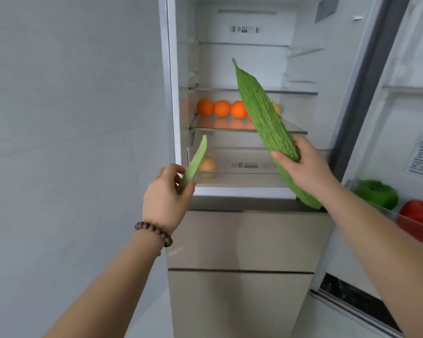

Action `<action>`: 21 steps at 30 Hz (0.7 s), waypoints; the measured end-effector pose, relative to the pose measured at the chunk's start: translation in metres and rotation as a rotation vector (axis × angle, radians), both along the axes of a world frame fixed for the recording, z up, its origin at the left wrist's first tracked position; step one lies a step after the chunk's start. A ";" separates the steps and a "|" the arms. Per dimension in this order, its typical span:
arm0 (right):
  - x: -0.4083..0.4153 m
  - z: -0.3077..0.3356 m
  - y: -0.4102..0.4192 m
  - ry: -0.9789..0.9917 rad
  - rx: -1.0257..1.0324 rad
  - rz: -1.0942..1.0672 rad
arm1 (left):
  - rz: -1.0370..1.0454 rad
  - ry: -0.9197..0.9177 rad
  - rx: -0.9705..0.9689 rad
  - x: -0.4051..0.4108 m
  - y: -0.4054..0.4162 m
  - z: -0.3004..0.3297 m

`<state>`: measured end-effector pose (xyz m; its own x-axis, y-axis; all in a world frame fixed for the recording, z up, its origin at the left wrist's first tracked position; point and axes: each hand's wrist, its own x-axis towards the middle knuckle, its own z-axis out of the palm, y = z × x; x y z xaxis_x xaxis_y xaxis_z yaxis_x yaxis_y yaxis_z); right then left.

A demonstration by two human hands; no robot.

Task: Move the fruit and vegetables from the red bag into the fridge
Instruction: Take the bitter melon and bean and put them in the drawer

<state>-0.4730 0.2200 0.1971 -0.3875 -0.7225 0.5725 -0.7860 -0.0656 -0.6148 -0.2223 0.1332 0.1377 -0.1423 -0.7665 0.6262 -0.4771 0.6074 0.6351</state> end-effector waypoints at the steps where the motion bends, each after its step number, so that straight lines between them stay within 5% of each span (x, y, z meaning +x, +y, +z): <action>1: -0.016 0.011 -0.020 0.063 0.014 0.000 | 0.005 0.013 -0.033 -0.007 -0.014 0.007; 8: -0.109 0.061 -0.152 0.423 0.355 0.058 | 0.063 0.079 -0.208 -0.046 -0.098 0.075; 14: -0.139 0.033 -0.228 0.591 0.816 0.228 | -0.019 0.012 -0.243 -0.062 -0.134 0.108; 21: -0.157 -0.002 -0.295 0.733 1.051 0.288 | -0.132 -0.115 -0.217 -0.060 -0.162 0.116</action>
